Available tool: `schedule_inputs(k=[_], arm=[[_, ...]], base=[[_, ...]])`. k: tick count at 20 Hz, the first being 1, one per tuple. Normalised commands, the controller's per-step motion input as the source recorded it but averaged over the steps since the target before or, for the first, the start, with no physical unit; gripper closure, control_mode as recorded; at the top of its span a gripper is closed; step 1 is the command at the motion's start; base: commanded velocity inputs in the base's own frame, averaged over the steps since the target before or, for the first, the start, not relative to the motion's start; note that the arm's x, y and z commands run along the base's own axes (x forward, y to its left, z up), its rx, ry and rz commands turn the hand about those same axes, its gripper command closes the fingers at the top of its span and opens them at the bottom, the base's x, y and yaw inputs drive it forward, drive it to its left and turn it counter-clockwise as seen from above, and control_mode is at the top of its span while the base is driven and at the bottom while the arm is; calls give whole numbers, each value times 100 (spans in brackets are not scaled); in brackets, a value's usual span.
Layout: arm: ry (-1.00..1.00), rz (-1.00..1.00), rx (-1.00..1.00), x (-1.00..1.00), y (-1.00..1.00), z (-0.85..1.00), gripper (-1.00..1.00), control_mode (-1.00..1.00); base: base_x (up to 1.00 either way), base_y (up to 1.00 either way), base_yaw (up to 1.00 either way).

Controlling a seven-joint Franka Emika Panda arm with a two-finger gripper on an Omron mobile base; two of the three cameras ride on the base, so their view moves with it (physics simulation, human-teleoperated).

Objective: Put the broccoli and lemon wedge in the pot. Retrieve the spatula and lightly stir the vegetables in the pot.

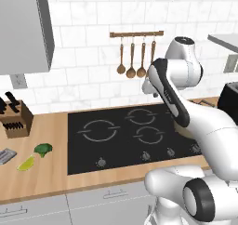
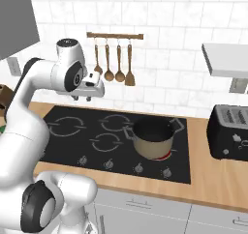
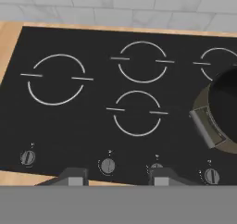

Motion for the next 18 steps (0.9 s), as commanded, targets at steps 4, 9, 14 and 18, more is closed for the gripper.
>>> schedule_inputs(k=[4,9,14,18], arm=[[1,0,0,-1,9,0,-100,100],[0,0,0,0,0,0,-100,100],[0,0,0,0,0,0,-100,100],[4,0,0,0,61,-31,-100,-100]], base=[[0,48,0],[0,100,0],[0,100,0],[0,25,0]])
